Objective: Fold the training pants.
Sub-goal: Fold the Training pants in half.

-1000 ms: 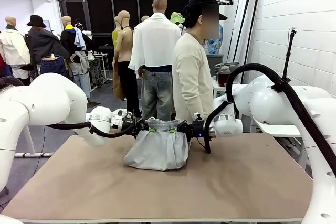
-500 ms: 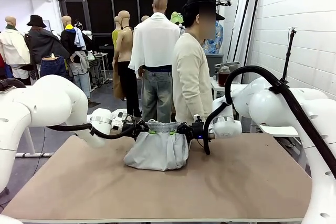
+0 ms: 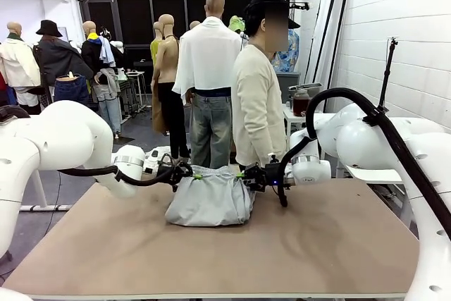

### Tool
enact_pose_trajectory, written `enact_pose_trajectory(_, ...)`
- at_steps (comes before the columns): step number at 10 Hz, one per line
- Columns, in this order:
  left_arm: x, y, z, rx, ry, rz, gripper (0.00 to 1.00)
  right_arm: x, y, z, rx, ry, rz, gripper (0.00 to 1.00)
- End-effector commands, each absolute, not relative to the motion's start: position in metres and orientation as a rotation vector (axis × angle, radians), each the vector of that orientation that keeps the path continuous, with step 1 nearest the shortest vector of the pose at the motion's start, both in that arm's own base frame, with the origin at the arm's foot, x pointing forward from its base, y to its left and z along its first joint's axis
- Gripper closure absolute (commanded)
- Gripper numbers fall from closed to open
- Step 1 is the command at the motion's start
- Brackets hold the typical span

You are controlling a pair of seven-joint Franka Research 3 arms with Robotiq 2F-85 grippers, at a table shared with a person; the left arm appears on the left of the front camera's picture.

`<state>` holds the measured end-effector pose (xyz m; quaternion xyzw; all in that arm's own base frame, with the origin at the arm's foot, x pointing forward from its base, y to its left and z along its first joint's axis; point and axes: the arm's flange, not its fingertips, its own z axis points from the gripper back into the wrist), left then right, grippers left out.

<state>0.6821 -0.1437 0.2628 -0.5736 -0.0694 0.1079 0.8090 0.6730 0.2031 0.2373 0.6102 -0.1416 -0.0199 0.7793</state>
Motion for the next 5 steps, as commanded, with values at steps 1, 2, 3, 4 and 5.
enact_pose_trajectory(1,0.686,-0.142,0.268,-1.21,-0.148,0.257,0.21,0.669,0.203,0.242,1.302,-0.3,-0.079,0.03)
enact_pose_trajectory(2,0.684,-0.138,0.271,-1.216,-0.155,0.259,0.01,0.668,0.201,0.243,1.298,-0.303,-0.079,0.0)
enact_pose_trajectory(3,0.683,-0.134,0.273,-1.225,-0.158,0.256,0.0,0.668,0.2,0.245,1.297,-0.304,-0.077,0.0)
enact_pose_trajectory(4,0.68,-0.129,0.275,-1.229,-0.163,0.258,0.0,0.666,0.197,0.249,1.293,-0.309,-0.075,0.0)
enact_pose_trajectory(5,0.676,-0.122,0.277,-1.226,-0.17,0.266,0.0,0.664,0.195,0.252,1.285,-0.314,-0.072,0.0)
